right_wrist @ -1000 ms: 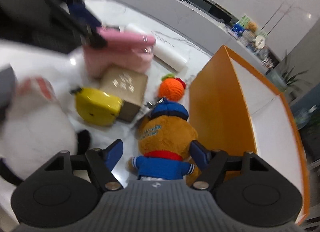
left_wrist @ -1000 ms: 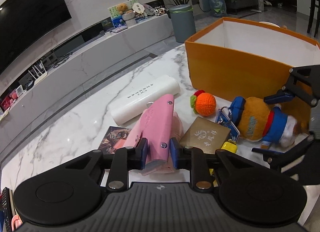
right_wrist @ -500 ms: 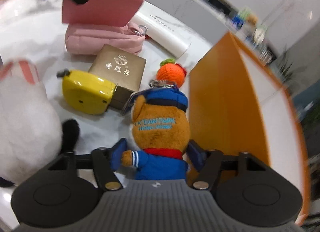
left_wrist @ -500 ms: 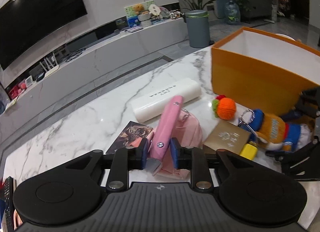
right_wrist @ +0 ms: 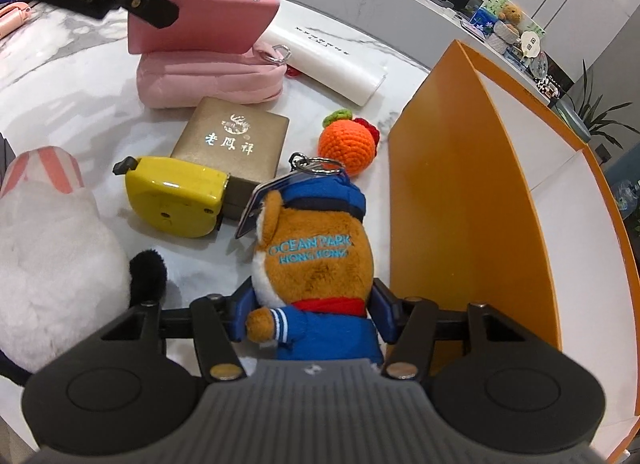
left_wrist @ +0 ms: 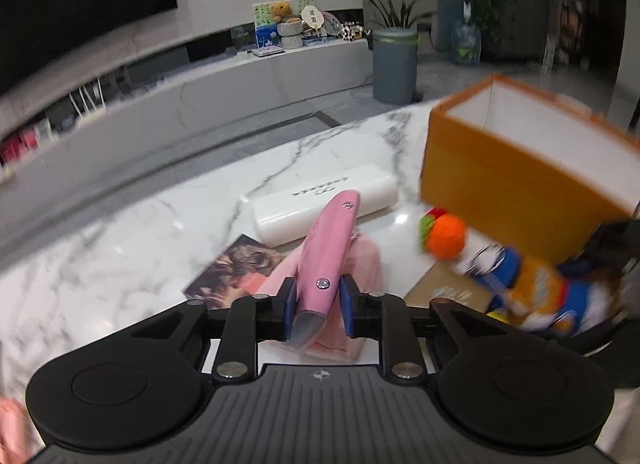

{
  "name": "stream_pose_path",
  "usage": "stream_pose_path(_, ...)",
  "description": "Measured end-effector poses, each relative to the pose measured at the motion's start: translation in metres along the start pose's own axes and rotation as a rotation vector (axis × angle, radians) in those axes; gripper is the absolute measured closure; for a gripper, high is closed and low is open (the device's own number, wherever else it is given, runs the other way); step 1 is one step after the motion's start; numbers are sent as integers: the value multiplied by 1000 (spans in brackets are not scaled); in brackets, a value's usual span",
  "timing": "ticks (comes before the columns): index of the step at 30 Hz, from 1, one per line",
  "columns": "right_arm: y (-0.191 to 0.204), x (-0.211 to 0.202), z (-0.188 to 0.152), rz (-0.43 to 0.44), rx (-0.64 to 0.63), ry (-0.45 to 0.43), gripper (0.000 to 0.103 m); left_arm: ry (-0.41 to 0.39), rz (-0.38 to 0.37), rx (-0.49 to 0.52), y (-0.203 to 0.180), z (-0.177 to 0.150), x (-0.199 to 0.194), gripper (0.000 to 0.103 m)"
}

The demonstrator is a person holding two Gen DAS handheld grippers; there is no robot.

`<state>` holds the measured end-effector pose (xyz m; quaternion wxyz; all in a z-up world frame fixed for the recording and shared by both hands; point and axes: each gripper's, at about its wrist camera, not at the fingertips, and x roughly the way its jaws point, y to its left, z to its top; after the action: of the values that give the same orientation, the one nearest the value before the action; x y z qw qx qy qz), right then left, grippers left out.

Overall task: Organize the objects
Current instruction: 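Grasp the pink card wallet with the left tool while the right tool grasps the plush bear, then lift the pink wallet with the left tool while the right tool carries the bear over the box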

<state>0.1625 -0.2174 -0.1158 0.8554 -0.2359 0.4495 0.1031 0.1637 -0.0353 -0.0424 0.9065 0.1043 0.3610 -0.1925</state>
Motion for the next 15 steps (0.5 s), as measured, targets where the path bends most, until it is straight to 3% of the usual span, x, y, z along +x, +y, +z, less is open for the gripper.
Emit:
stream_pose_path(3, -2, -3, -2, 17, 17, 2, 43, -6, -78, -187, 19, -2, -18, 83)
stream_pose_path(6, -4, -5, -3, 39, 33, 3, 43, -1, -89, -280, 38, -10, -35, 84)
stream_pose_path(11, -3, -3, -3, 41, 36, -1, 43, 20, -61, -308, 62, -30, -45, 84)
stream_pose_path(15, -2, -3, -3, 40, 41, 0, 43, 92, -67, -280, 56, -53, -36, 84)
